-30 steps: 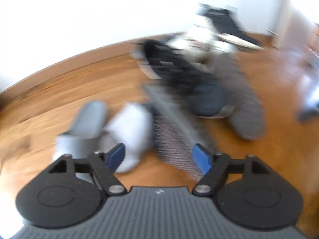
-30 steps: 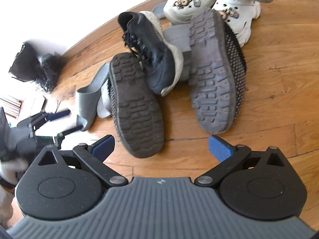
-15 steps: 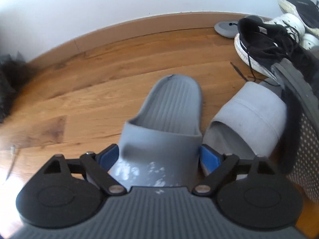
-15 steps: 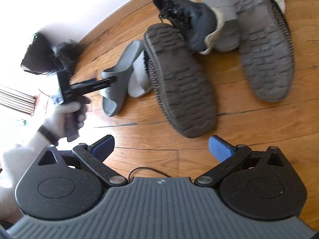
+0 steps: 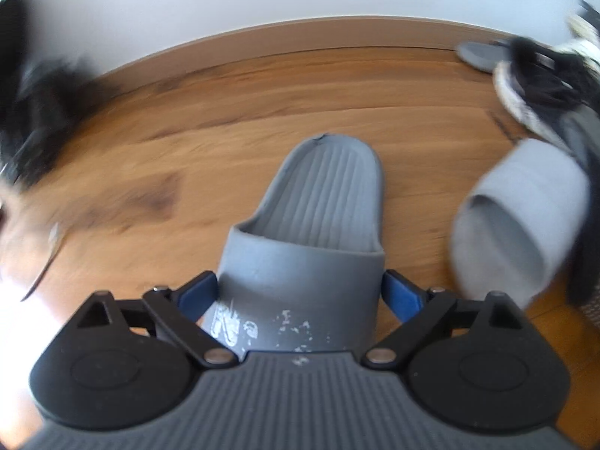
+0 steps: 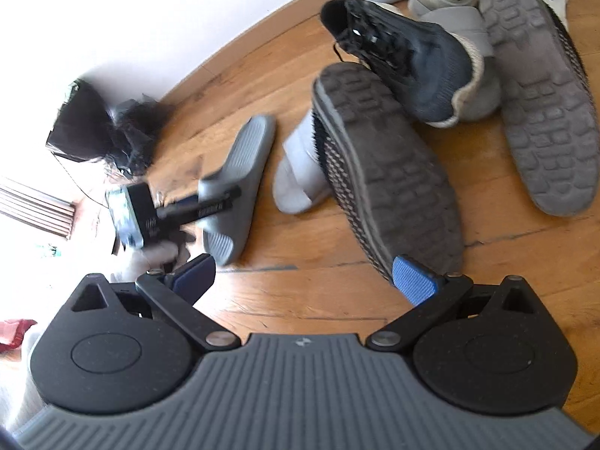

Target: Organize scattered shoes

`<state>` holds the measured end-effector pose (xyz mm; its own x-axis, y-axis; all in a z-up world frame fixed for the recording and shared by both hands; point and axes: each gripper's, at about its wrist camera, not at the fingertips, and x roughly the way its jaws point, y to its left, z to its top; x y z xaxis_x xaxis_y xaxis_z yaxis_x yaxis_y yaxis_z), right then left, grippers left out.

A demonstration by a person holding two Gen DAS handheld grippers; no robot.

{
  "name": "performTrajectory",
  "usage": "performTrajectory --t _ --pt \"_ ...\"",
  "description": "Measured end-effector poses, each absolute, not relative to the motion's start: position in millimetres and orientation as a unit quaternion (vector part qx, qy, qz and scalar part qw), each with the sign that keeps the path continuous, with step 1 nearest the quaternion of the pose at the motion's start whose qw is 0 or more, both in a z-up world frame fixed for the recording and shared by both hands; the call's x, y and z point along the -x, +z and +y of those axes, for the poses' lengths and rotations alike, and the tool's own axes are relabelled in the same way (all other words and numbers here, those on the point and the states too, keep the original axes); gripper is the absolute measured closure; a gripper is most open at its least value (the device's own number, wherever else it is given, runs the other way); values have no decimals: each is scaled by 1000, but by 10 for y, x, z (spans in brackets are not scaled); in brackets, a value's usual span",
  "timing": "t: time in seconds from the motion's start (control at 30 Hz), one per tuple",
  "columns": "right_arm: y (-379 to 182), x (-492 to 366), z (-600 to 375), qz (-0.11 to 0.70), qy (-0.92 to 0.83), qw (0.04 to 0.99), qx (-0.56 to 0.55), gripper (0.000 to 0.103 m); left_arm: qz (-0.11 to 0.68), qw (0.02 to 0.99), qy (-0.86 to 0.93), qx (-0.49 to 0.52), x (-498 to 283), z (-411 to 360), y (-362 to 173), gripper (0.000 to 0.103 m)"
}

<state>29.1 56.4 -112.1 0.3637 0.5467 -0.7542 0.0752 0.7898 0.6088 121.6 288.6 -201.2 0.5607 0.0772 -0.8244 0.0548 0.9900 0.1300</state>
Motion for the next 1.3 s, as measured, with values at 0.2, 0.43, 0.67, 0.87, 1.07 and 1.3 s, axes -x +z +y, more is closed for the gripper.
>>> performTrajectory --t 0.2,0.43,0.67,0.87,1.07,1.3 --pt "-1160 -299 757 551 160 767 -288 1 468 882 44 -42 -1069 3264 -1958 11" --pt "-1141 -342 1137 522 226 790 -227 1 426 903 -3 50 -882 3515 -1502 11" --pt "-1445 -649 2514 372 434 819 53 1 329 914 86 222 -417 4270 -1195 7" --pt "-1912 -885 3605 344 489 785 165 1 285 889 154 325 124 4560 -1121 7" --pt "-2239 -913 4165 307 497 761 282 1 276 892 131 333 478 4463 -992 7" --pt "-2362 -723 4507 262 519 730 359 17 267 900 107 326 605 4375 -1024 7"
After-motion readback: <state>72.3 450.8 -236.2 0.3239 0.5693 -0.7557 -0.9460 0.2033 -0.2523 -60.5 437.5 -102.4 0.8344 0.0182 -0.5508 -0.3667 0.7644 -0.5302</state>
